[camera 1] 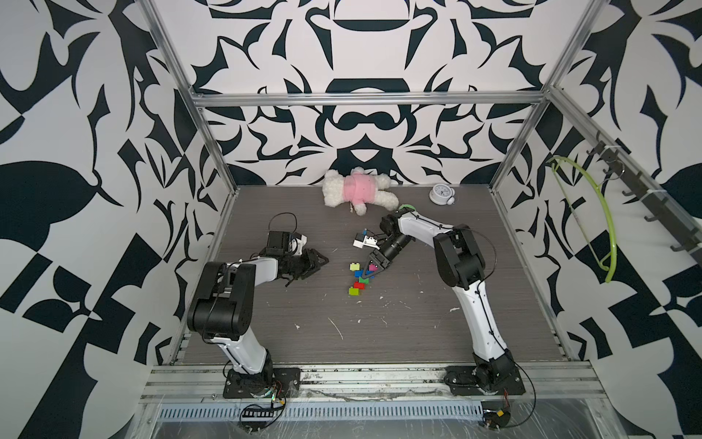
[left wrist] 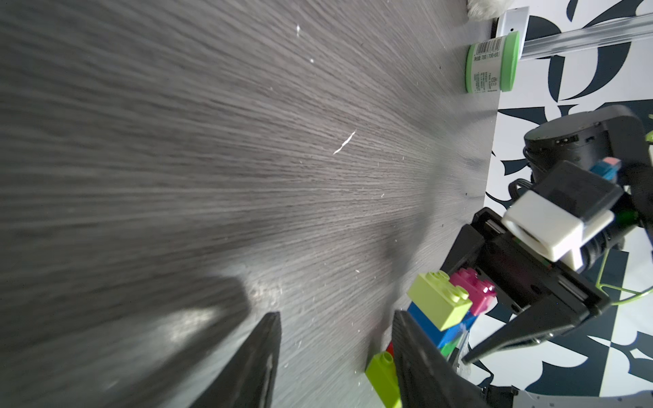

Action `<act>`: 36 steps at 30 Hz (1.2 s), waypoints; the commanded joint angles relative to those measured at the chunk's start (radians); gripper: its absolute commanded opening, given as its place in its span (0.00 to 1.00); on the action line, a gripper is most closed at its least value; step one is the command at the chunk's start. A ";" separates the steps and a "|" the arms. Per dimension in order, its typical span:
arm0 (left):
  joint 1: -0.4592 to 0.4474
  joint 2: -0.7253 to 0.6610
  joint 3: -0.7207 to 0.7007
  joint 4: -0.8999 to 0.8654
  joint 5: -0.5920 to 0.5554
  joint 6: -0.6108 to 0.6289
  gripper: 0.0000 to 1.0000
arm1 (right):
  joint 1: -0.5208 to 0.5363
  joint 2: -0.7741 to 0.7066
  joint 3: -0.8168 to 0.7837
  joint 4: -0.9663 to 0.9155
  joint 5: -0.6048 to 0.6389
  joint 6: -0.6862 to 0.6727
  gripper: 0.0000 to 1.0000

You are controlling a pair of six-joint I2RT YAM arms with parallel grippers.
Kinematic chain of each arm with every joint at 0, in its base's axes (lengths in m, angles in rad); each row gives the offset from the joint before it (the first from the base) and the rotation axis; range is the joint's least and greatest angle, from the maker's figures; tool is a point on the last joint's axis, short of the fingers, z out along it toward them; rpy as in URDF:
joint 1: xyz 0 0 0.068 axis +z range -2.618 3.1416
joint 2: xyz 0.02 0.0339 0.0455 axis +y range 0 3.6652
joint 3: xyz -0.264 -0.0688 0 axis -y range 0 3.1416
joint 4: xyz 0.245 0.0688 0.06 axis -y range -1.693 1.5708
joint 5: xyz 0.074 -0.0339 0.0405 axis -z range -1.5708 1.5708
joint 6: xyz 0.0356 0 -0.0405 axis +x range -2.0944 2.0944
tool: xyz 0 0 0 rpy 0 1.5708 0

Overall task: Assemble the letter y with lego
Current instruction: Place the lego brick at the center of the board, then reset both arms

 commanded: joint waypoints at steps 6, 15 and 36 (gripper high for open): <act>0.005 -0.003 -0.017 -0.016 0.007 -0.001 0.55 | -0.008 -0.041 -0.006 0.027 0.079 0.052 0.69; 0.005 -0.007 -0.008 -0.028 0.002 -0.001 0.55 | -0.038 -0.078 -0.035 0.067 0.182 0.135 0.76; 0.065 -0.122 0.127 -0.223 -0.156 0.163 0.70 | -0.137 -0.437 -0.253 0.370 0.620 0.430 0.81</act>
